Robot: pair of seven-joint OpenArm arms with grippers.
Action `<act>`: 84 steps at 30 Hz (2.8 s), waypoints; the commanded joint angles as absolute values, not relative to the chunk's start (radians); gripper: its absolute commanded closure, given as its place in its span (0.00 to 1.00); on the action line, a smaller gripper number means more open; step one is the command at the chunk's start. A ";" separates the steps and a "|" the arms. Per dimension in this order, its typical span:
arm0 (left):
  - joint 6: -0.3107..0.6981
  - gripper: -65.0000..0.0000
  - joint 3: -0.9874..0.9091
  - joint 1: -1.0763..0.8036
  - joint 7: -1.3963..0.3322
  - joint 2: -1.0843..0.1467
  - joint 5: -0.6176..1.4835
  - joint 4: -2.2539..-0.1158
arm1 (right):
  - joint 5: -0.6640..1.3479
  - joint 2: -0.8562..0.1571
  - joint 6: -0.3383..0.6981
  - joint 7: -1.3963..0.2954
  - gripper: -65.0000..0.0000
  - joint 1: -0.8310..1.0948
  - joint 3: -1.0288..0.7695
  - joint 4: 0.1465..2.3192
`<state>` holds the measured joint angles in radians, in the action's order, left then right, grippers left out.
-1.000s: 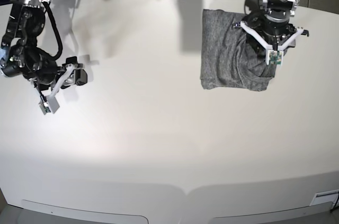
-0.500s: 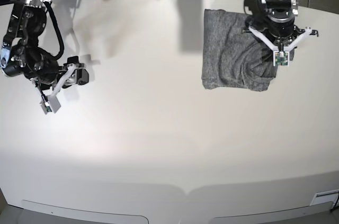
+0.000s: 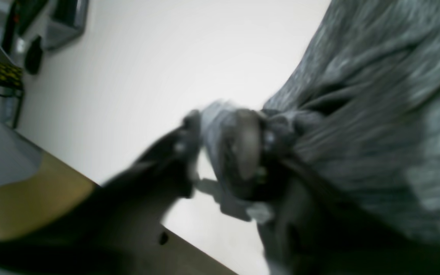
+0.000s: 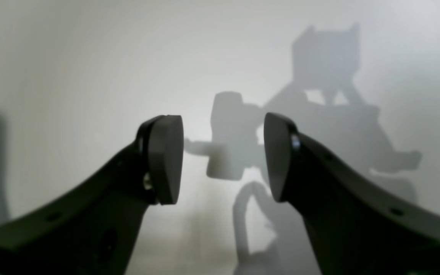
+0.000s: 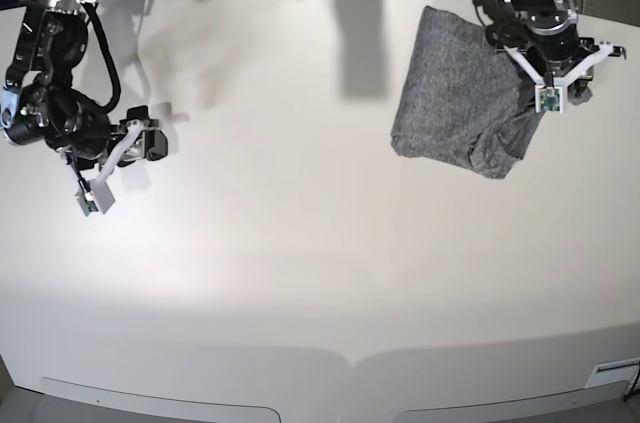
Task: Fold the T-shirt properly
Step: 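Move the right gripper to the bundle and grasp its edge, then hold the bundle with both grippers and pull it toward the table center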
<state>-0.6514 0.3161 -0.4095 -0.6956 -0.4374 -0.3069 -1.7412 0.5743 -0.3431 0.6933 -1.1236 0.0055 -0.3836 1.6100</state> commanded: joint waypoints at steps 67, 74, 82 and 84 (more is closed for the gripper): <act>0.194 1.00 0.165 -0.093 -0.380 -0.122 0.289 -1.454 | 0.556 -0.130 0.698 -1.073 1.00 -0.096 0.039 1.625; 0.187 1.00 0.165 -0.102 -0.619 -0.123 0.290 -1.703 | 0.741 -0.202 0.698 -1.266 1.00 -0.096 0.040 1.626; 0.189 1.00 0.165 -0.204 -0.740 -0.122 0.492 -1.896 | 0.680 -0.244 0.698 -1.153 1.00 -0.097 0.043 1.566; 0.194 1.00 0.168 -0.253 -0.740 -0.122 0.501 -1.896 | 0.663 -0.240 0.698 -1.116 1.00 -0.101 0.052 1.524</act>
<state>0.1871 0.1658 -0.2565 -0.7593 -0.1215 0.4892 -1.8763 0.6521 -0.2378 0.6933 -1.1313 -0.0803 0.0540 1.5085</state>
